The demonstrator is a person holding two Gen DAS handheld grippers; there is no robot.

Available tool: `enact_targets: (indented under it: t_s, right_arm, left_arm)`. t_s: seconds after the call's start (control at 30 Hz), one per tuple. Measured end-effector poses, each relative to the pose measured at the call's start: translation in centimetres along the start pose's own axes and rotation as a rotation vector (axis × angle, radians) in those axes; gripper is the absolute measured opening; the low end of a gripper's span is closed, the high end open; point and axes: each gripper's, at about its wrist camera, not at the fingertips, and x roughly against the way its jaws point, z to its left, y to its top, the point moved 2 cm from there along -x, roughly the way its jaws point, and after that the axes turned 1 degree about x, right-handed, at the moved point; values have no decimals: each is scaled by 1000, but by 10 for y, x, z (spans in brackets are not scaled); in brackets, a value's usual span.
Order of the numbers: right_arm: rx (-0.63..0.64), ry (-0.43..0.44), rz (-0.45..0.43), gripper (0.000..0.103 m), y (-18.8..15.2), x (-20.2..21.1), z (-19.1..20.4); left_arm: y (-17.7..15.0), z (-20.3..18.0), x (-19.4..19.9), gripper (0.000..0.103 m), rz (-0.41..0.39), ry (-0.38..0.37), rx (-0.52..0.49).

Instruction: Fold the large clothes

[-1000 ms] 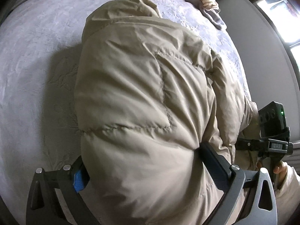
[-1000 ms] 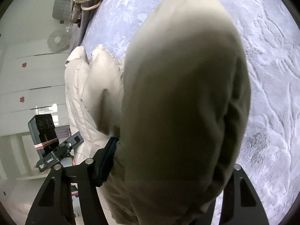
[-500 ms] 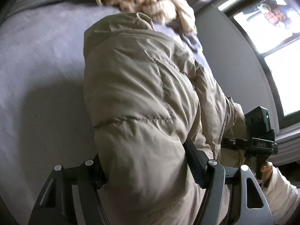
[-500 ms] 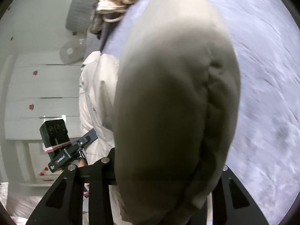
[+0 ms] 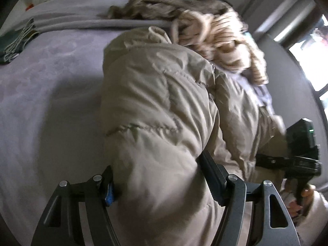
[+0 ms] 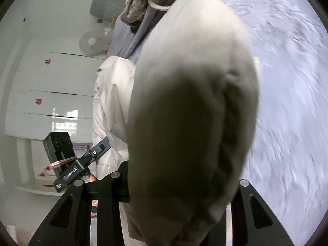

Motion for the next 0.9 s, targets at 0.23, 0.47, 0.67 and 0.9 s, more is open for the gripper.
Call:
enact_targets:
  t_s: [0.23, 0.47, 0.67, 0.9]
  right_arm:
    - [-34, -66, -13, 46, 9, -24, -30]
    - [-96, -163, -35, 66, 4, -20, -30]
    - [38, -339, -115, 49, -18, 41, 18]
    - [164, -296, -166, 24, -62, 59, 70]
  left_arm:
    - [-14, 14, -28, 85, -34, 33, -1]
    - [-13, 4, -19, 89, -59, 115, 8]
    - [-40, 8, 39, 89, -127, 184, 7]
    - [-97, 6, 48, 89, -66, 223, 13]
